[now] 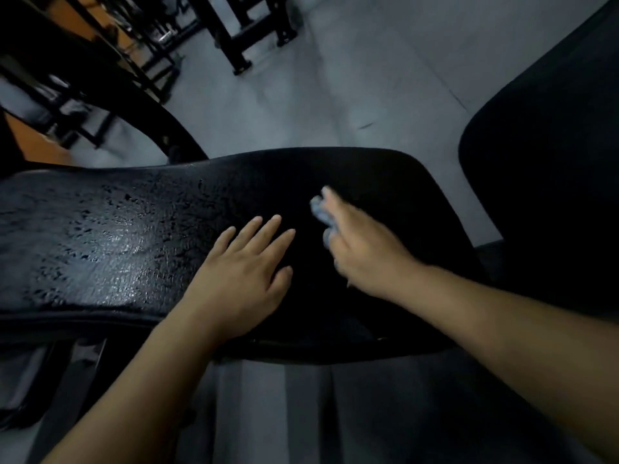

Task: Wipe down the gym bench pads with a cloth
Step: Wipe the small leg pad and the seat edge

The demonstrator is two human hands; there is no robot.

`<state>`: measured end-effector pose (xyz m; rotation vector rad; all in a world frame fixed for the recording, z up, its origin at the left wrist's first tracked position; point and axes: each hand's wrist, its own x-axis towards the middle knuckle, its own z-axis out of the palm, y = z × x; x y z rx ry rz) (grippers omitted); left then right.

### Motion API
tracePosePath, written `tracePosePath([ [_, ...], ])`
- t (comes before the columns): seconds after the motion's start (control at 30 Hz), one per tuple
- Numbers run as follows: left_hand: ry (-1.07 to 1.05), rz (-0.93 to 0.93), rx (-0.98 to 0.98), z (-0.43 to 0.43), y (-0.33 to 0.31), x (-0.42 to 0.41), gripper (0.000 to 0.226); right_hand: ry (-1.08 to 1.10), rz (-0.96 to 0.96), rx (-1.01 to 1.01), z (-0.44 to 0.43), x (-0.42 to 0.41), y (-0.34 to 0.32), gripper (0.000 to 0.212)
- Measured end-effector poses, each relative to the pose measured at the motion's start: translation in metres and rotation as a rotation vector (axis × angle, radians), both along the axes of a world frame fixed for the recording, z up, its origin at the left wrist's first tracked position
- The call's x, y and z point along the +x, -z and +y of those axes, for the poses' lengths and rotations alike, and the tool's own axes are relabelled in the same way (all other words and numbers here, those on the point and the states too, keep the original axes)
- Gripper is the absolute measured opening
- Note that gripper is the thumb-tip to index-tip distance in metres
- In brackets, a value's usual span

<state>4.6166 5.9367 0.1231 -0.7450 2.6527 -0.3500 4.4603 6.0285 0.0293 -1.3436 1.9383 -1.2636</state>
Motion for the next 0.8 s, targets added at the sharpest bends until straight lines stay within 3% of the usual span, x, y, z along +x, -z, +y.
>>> tracePosePath([
  [0.13,-0.123,0.040,-0.014,0.008,0.012,-0.016,0.083,-0.169,0.166,-0.113,0.040,-0.008,0.016,0.059],
  [0.3,-0.214,0.096,-0.113,0.024,0.033,-0.037,0.079,0.095,0.236,0.075,-0.026,-0.045,0.019,0.058],
  [0.47,-0.193,0.055,-0.136,0.018,0.032,-0.039,0.080,-0.223,0.323,-0.123,0.025,-0.024,0.021,0.060],
  [0.53,-0.167,0.049,-0.129,0.011,0.033,-0.047,0.080,-0.156,0.365,-0.084,0.010,-0.056,0.034,0.057],
  [0.67,-0.137,0.076,-0.118,-0.013,0.038,-0.069,0.082,0.136,0.248,0.035,-0.081,-0.099,0.020,0.044],
  [0.8,-0.122,0.136,-0.107,-0.031,0.040,-0.082,0.084,-0.055,0.340,-0.067,-0.082,-0.069,0.013,0.055],
])
